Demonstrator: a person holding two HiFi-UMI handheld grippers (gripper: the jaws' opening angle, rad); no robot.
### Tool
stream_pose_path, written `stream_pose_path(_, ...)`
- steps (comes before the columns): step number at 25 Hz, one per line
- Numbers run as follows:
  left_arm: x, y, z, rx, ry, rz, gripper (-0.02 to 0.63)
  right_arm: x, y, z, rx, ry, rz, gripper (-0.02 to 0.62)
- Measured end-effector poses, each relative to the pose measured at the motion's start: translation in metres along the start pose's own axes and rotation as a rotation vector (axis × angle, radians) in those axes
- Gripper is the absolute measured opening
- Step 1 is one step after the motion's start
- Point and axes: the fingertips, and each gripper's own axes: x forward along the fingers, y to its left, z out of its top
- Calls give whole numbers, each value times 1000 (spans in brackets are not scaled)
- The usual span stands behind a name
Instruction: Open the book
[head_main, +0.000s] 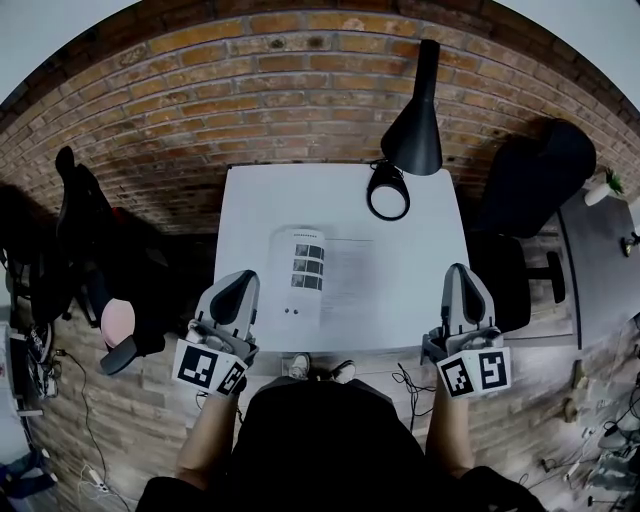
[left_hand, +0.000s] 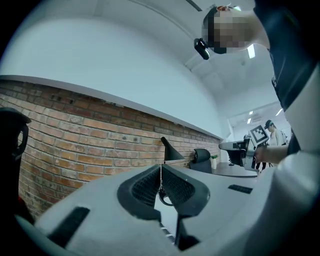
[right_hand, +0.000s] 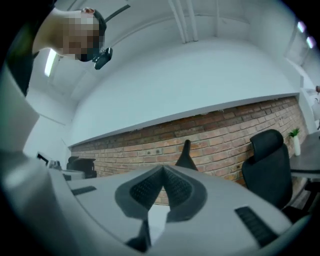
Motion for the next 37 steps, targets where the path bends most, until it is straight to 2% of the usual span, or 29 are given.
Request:
stream_pose_path(6,-14,12,15,61,-9,50,29,-9,0,-2,-55,7,-43,14)
stream_pose_path(10,-25,19,22,88,-24,77,29,-14,3,-2,-132,2,-70,14)
stream_pose_path(15,-35,24,21,98,-23,89,29,-17,6,-20,-192,51,-98,14)
stream_pose_path(37,-25,8,19,61,-37,28,29,-21,17,-5,-233,32,-88,14)
